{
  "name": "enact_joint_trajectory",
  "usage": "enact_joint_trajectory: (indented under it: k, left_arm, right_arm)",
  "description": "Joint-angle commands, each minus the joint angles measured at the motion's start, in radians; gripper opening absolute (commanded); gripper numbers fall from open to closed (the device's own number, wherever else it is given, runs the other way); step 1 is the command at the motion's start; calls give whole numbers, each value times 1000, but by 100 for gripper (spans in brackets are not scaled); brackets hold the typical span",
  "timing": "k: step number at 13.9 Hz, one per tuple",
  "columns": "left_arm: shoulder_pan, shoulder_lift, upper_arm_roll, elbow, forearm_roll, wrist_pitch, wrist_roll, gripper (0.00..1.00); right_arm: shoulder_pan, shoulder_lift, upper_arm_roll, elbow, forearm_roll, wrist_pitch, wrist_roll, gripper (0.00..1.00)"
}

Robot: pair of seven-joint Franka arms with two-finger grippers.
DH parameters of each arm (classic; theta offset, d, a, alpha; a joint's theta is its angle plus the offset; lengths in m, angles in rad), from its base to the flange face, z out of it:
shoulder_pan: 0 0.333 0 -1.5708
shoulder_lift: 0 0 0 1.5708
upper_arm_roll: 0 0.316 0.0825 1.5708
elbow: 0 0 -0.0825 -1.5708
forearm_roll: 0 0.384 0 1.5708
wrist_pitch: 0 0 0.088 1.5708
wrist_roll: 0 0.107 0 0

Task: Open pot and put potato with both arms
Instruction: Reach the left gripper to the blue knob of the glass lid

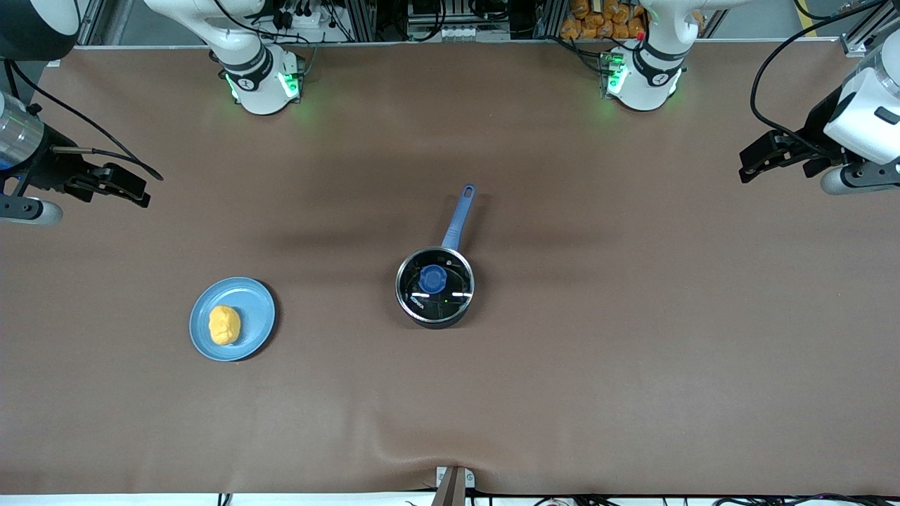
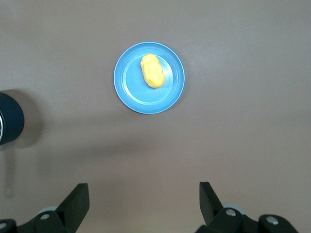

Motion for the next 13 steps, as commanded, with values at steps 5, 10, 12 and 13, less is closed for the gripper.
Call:
enact_joint_trajectory:
  k: [5, 10, 12, 13]
  left_arm:
    - [10, 0, -5, 12, -28, -16, -5, 100]
    - [-18, 68, -19, 23, -78, 2, -8, 100]
    - [-115, 137, -45, 32, -78, 102, -78, 100]
    - [-177, 178, -45, 35, -75, 154, -130, 100]
  right_arm:
    - [23, -23, 1, -7, -3, 7, 5, 100]
    - [6, -19, -2, -7, -4, 14, 2, 100]
    - [6, -20, -2, -10, -3, 13, 2, 100]
    - [6, -20, -2, -9, -3, 14, 2, 100]
